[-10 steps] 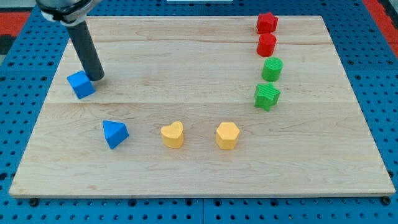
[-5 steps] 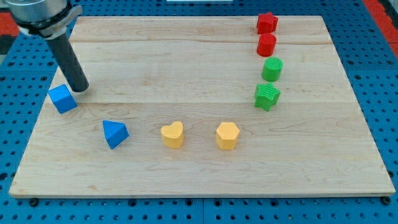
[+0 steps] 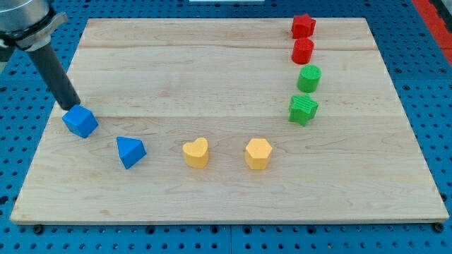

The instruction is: Push the blue cube to the left of the blue triangle

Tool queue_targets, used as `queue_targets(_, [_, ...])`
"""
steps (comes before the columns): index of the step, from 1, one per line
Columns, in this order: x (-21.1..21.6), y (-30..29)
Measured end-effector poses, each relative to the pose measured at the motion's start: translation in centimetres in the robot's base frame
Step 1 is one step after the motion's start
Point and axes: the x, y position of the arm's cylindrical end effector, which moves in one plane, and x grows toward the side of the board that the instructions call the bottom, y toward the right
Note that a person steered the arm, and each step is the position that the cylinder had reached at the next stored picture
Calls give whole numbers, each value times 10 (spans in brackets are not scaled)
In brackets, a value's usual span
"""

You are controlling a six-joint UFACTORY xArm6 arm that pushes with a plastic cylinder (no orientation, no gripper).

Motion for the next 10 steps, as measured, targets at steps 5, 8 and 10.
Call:
queue_targets(5, [19,37])
queue_targets(8, [38,8])
queue_targets(10, [53,17])
